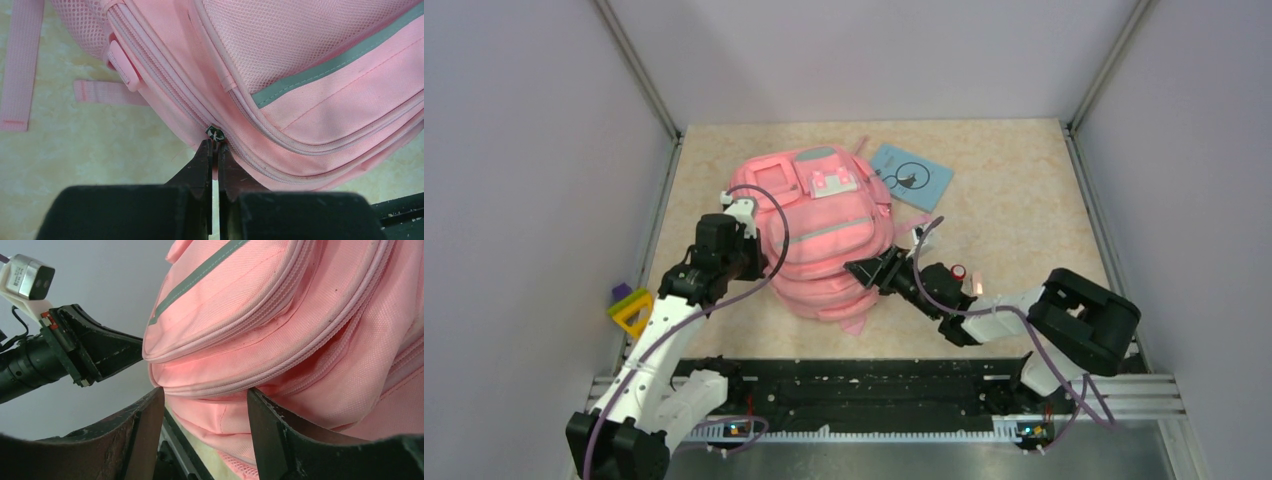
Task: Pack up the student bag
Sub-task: Unzip the student bag at the center of the board.
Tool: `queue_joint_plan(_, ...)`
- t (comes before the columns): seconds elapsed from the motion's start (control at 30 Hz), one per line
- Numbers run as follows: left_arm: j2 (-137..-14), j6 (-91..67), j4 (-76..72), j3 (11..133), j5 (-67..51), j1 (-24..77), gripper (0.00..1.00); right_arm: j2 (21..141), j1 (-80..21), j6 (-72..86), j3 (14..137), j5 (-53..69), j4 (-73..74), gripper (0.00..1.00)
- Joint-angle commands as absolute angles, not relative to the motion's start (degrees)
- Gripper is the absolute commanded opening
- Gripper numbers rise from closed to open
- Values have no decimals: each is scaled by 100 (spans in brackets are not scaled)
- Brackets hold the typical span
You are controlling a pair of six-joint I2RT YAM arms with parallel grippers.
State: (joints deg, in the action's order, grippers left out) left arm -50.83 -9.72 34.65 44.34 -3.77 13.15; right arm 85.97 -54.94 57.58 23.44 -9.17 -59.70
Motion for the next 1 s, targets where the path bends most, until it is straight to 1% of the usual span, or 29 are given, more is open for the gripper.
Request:
queue_joint_plan(0.0,-4933,-1020,2786,4456,-721,1337,0,8911,-5429,5718,2662,-891,-6480,60)
queue_joint_plan(0.1,-4921,-1024,2778,4448,-774,1340,0,9166,-5423,5760,2824,-811,-6648,60)
queue_joint_plan(0.27,-4917,-1020,2777,4439,-809,1348,0,9420,-5415,5375,3105,-1096,-7028,60)
queue_joint_plan(0.4,-4913,-1011,2763,4437,-836,1340,0,9480,-5403,4848,3588,-1260,-6808,61)
queue_joint_plan(0.43,-4917,-1006,2753,4450,-855,1341,0,9548,-5381,4764,3687,-1243,-6825,59)
queue_joint_plan(0.47,-4926,-1003,2743,4454,-868,1337,0,9619,-5324,4724,3766,-1161,-6895,51)
queue_joint_plan(0.53,-4929,-1070,2769,4498,-790,1343,0,9651,-5197,4763,3830,-958,-7008,29)
queue_joint_plan(0.6,-4931,-1314,2856,4589,-458,1336,0,9432,-5101,4780,3812,-888,-6949,3)
queue_joint_plan(0.63,-4913,-1500,2906,4618,-156,1336,0,9265,-5077,4749,3776,-917,-6863,0)
queue_joint_plan(0.7,-4850,-2080,2992,4609,637,1336,0,8885,-5033,4662,3716,-940,-6557,0)
queue_joint_plan(0.77,-4733,-2358,2742,4417,1085,1328,0,8491,-4930,4618,3686,-819,-6166,0)
queue_joint_plan(0.87,-4763,-2499,2122,4082,1402,1299,0,7975,-4744,4582,3749,-421,-5433,0)
queue_joint_plan(0.97,-5096,-2284,1693,4134,1504,1209,0,7641,-4586,4508,3900,112,-4749,0)
